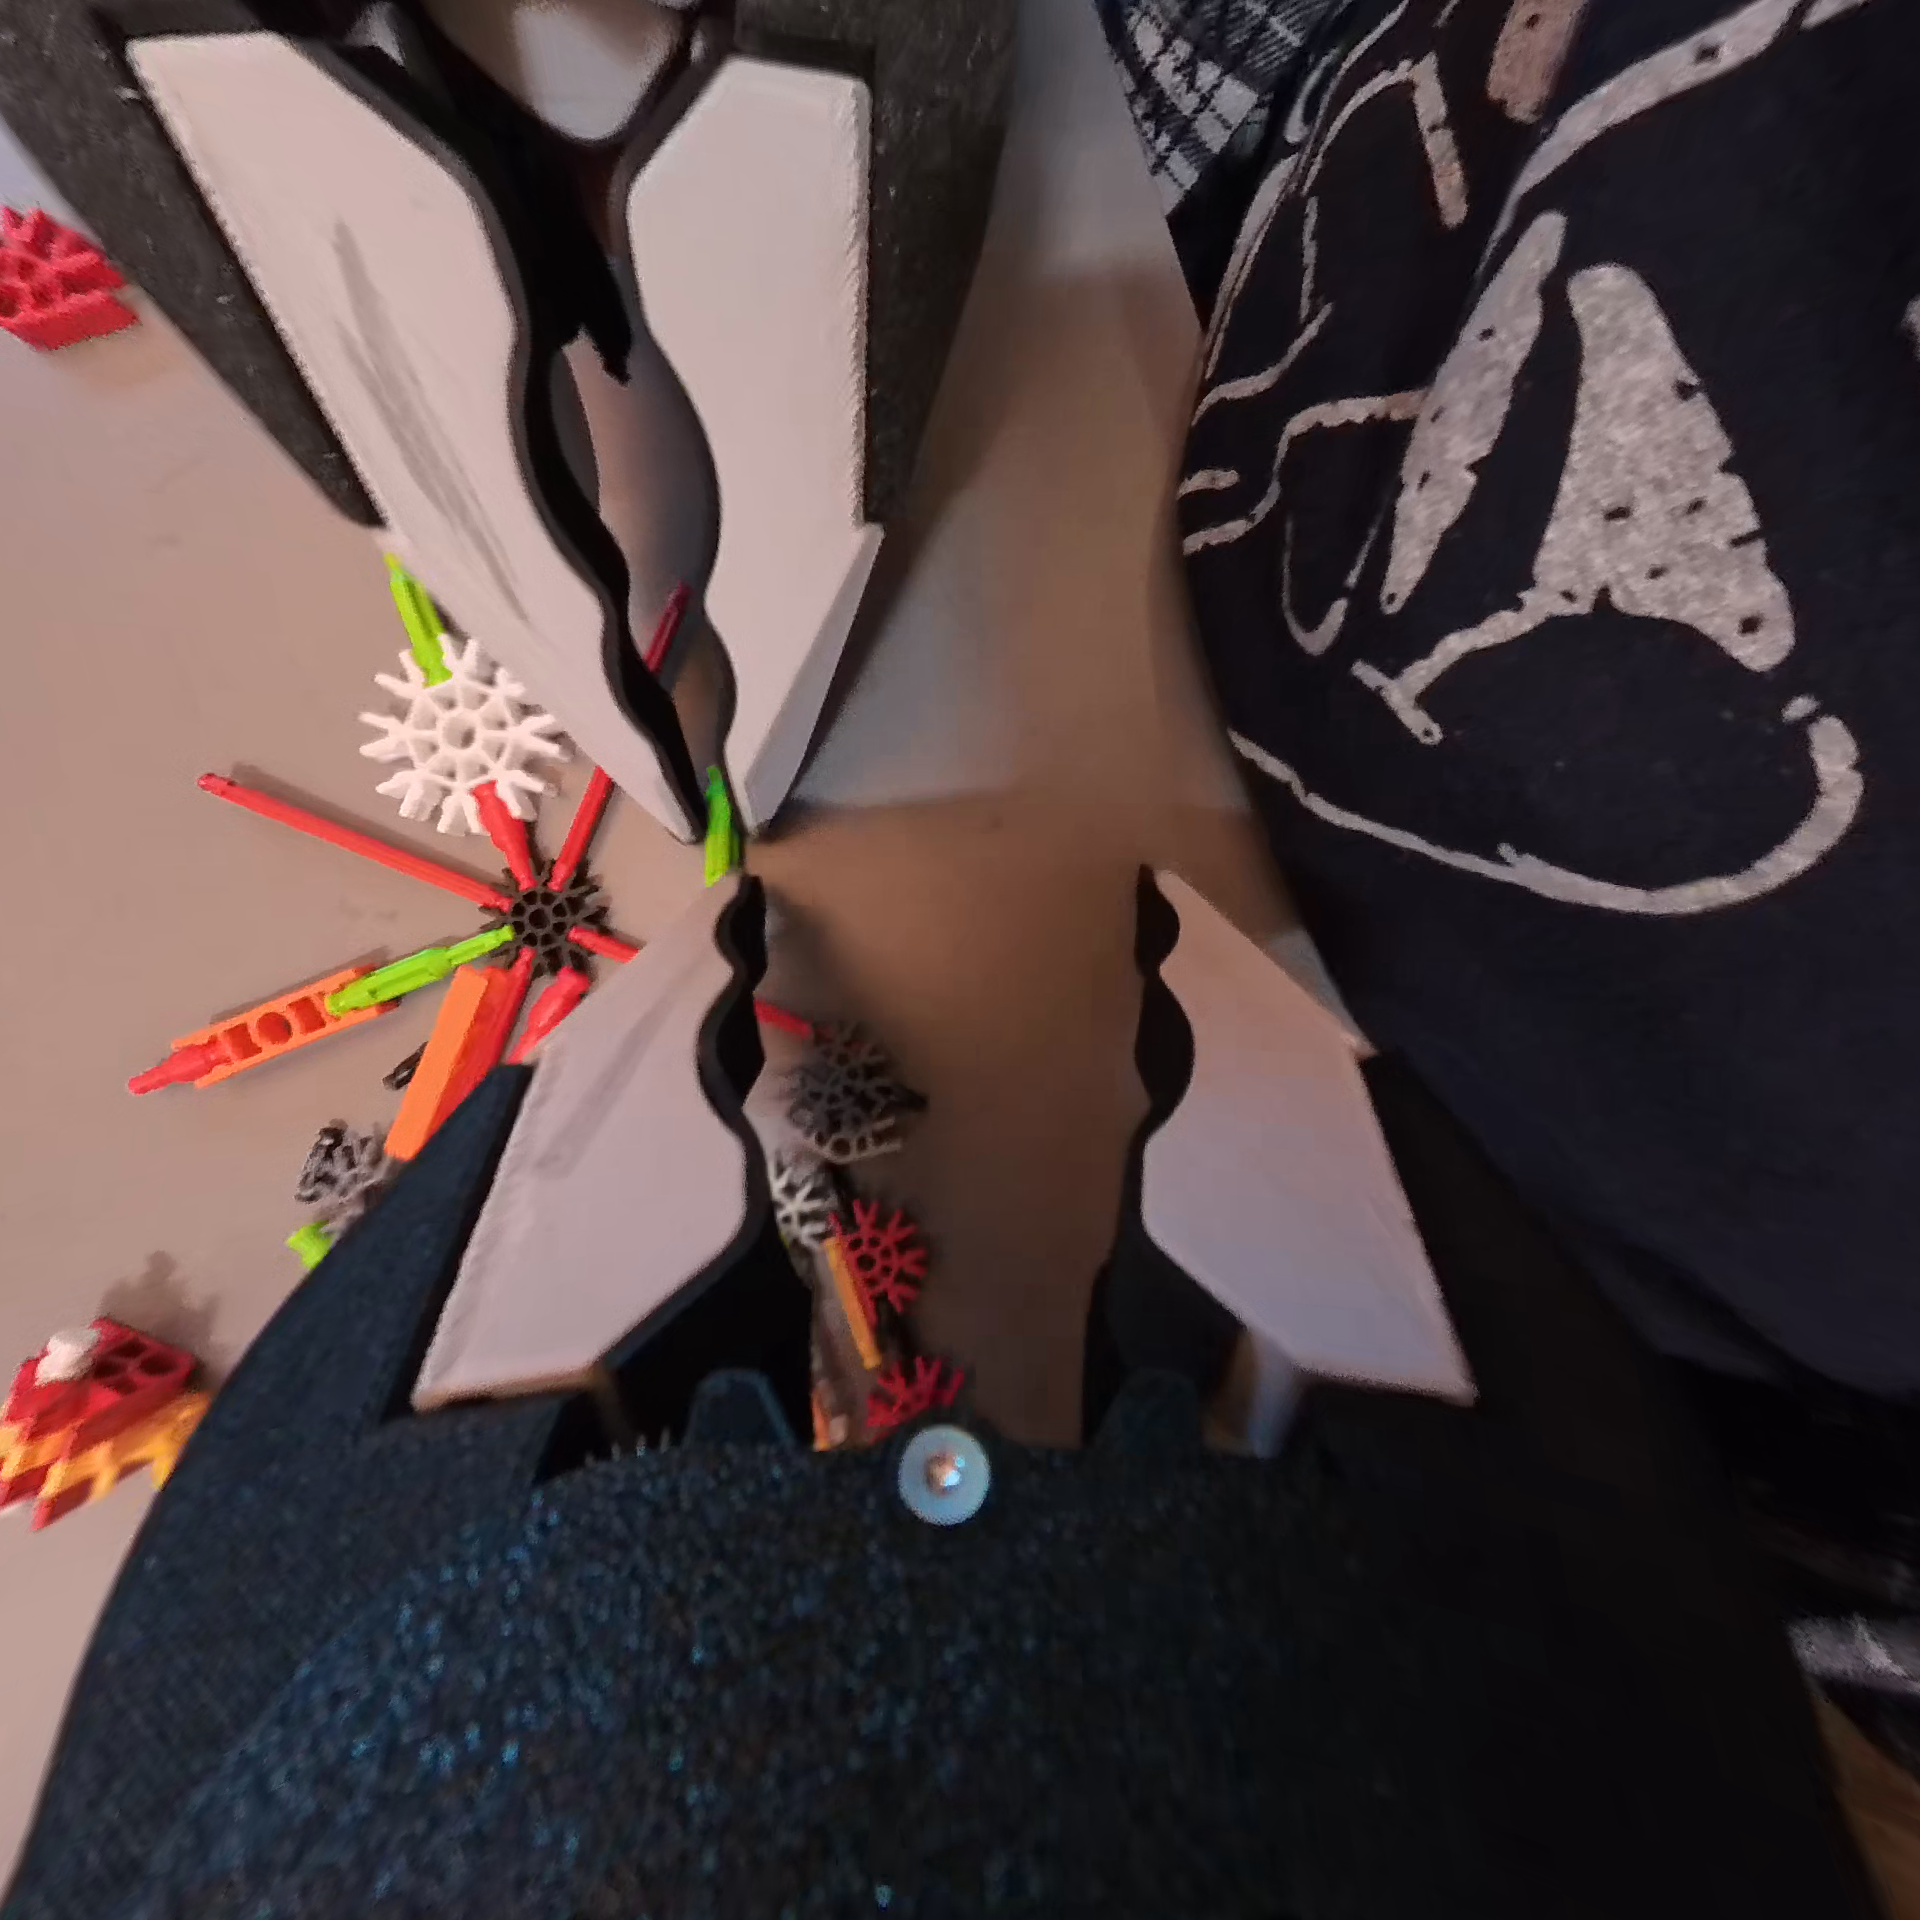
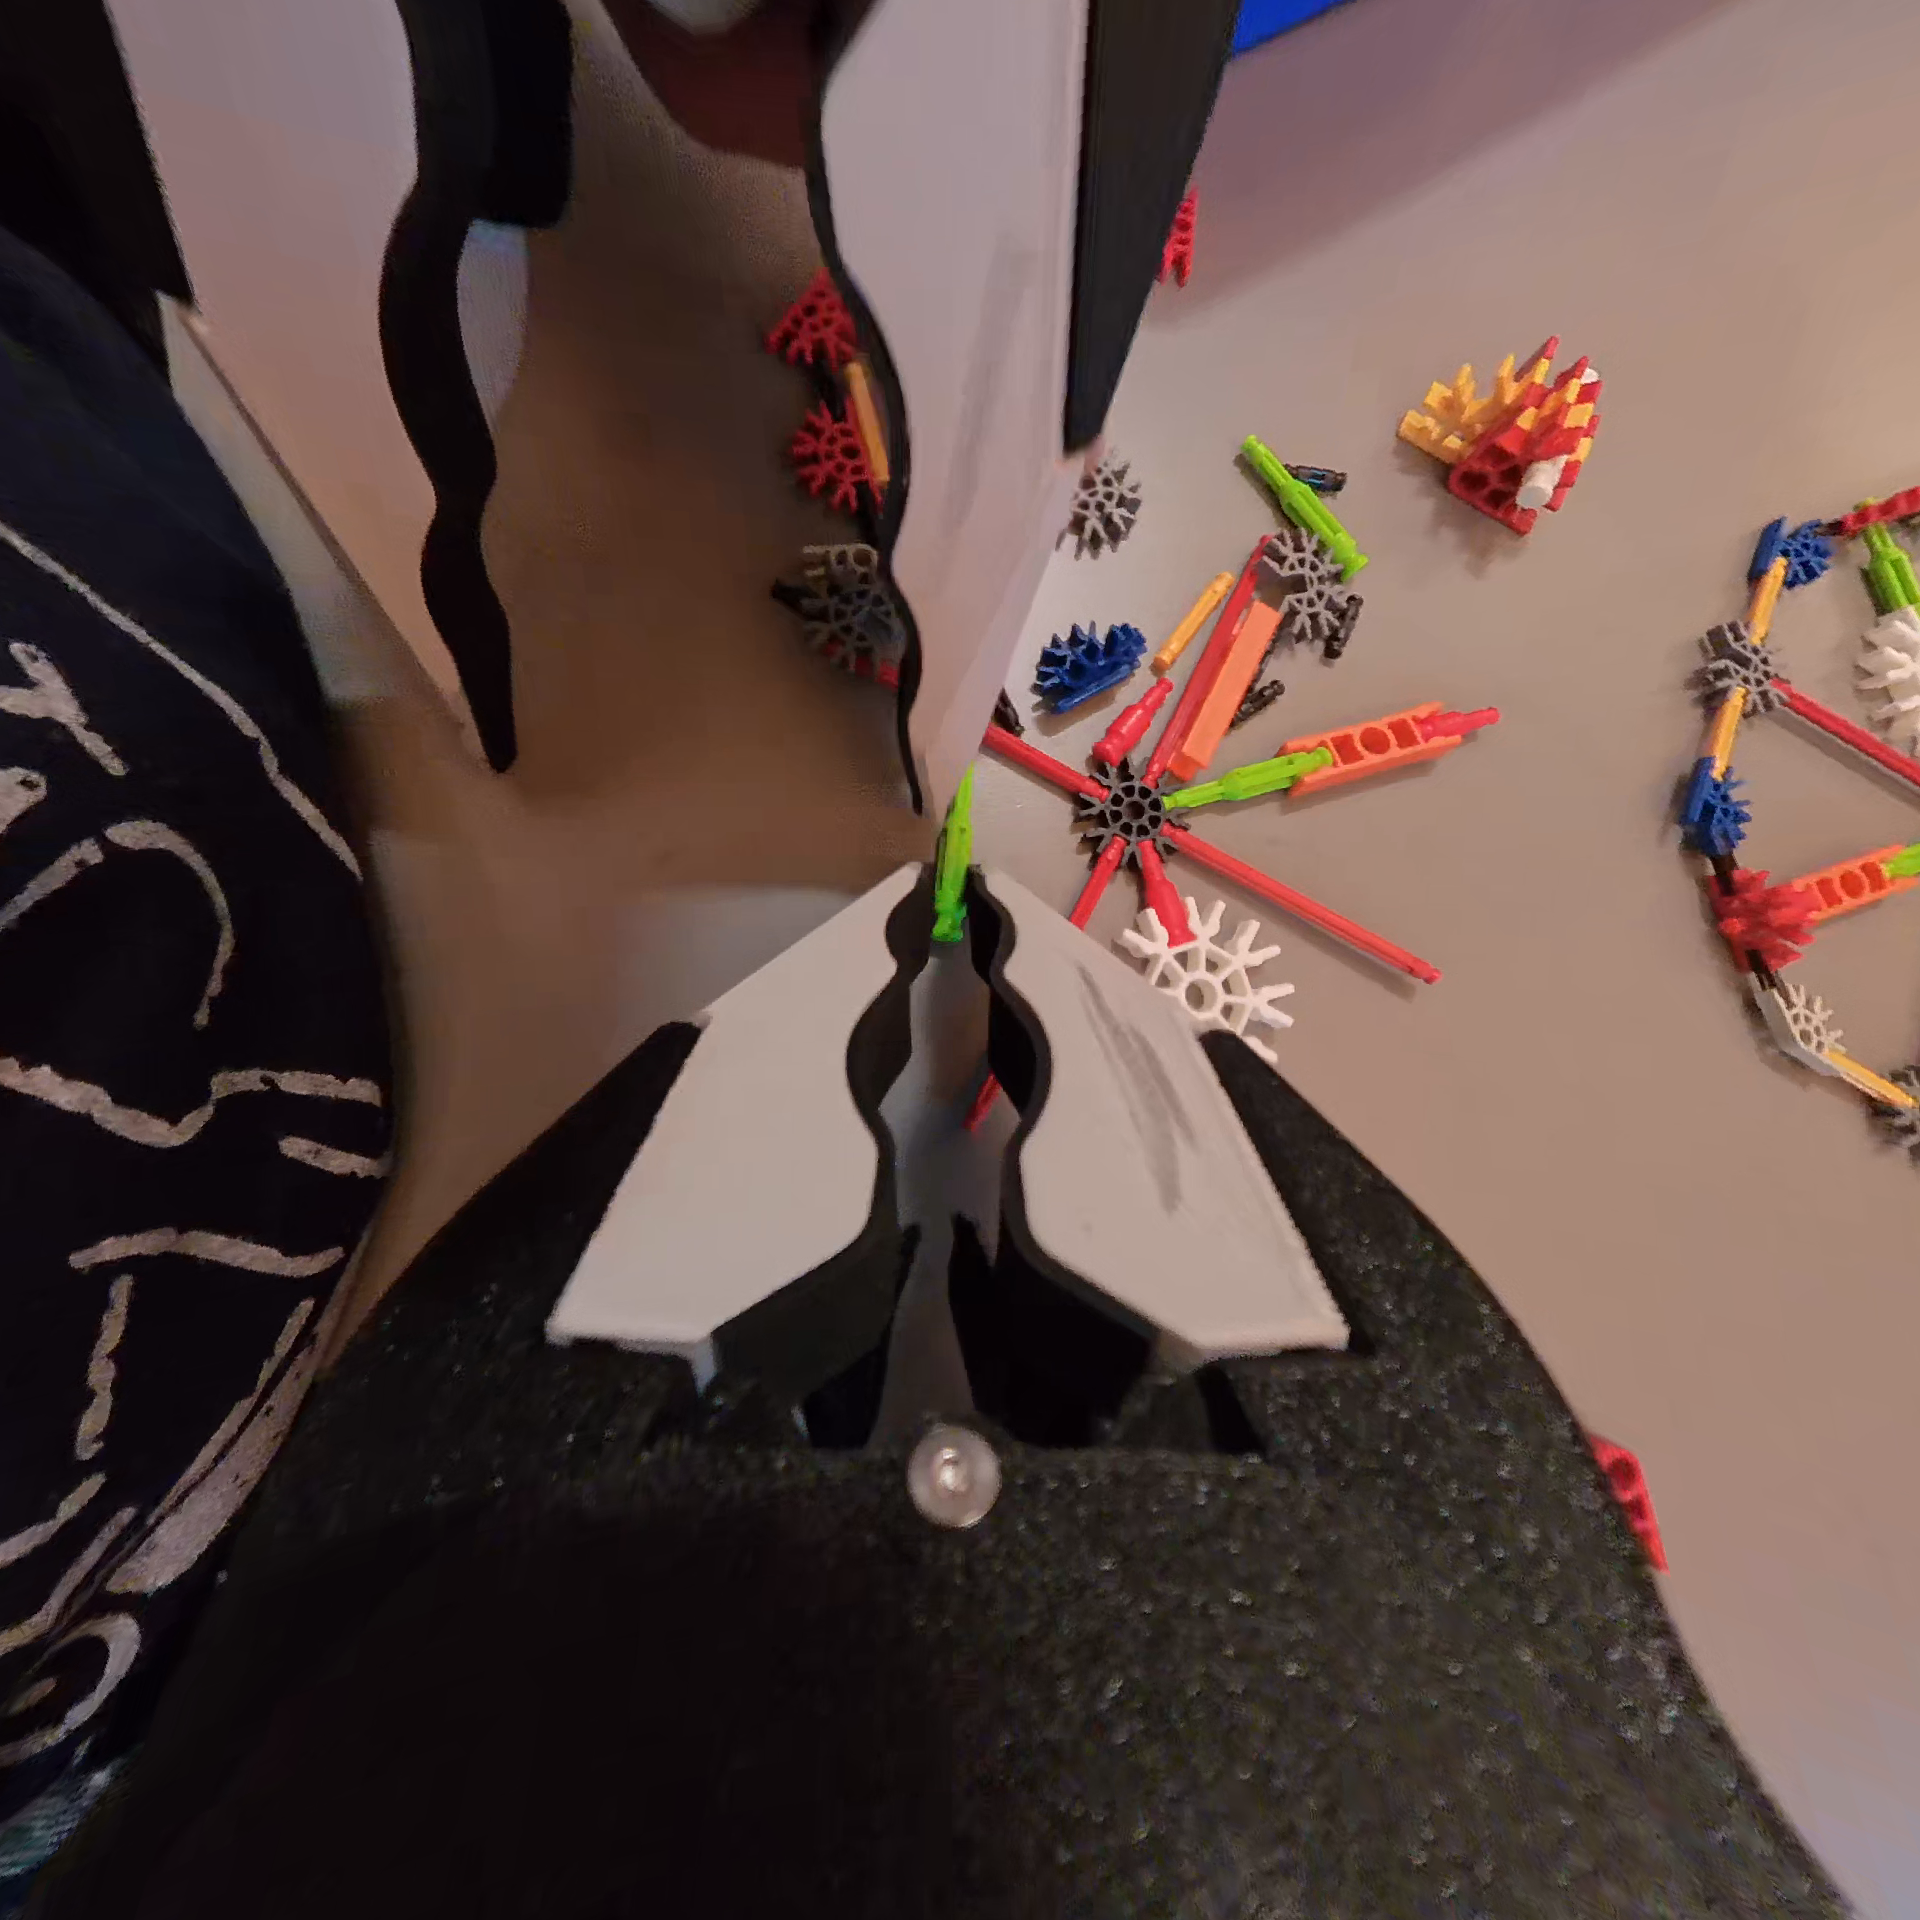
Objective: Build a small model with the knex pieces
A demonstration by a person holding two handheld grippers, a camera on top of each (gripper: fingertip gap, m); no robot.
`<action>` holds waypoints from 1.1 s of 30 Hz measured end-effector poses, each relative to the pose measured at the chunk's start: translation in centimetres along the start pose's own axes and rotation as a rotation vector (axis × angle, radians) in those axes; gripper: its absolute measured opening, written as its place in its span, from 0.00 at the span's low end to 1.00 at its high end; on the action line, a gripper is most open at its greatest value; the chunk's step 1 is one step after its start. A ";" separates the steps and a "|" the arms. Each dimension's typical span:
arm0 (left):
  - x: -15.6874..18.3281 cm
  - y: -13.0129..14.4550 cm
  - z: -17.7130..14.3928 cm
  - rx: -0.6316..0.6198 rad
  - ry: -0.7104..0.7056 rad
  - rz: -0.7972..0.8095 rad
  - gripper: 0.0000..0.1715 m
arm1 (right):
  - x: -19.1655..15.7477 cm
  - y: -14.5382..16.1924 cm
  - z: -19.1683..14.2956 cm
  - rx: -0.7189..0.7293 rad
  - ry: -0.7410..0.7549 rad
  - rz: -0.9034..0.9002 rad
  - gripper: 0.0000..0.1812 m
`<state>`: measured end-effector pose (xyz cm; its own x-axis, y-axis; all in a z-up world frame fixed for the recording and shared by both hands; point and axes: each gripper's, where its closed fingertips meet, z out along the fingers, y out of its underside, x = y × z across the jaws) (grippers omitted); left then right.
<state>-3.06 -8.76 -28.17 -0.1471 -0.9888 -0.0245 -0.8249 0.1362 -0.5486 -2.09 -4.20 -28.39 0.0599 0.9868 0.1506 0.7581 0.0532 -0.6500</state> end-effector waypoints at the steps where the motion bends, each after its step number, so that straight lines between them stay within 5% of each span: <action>1: -0.3 0.0 -0.5 0.003 -0.009 -0.002 0.39 | 0.2 0.1 0.0 0.001 0.010 0.011 0.03; 7: -1.2 1.0 -2.7 -0.032 -0.001 -0.055 0.29 | 1.0 0.7 -0.6 -0.003 0.055 0.051 0.03; 11: -0.1 2.9 -1.5 -0.127 0.038 -0.043 0.33 | 1.7 1.3 -1.2 -0.023 0.081 0.066 0.03; 18: -0.1 0.1 0.3 0.005 0.033 -0.065 0.40 | 3.7 2.6 -1.7 -0.062 0.158 0.058 0.03; 25: -4.3 -1.4 -2.1 0.100 -0.170 -0.077 0.40 | 4.9 3.5 -2.7 -0.056 0.202 0.107 0.03; 33: -6.5 1.7 -2.2 -0.032 -0.257 -0.161 0.38 | 4.6 3.6 -2.5 -0.057 0.193 0.128 0.03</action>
<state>-4.67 -1.93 -27.08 0.1262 -0.9803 -0.1521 -0.8436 -0.0254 -0.5364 2.51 0.11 -28.14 0.2767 0.9369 0.2135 0.7715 -0.0841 -0.6306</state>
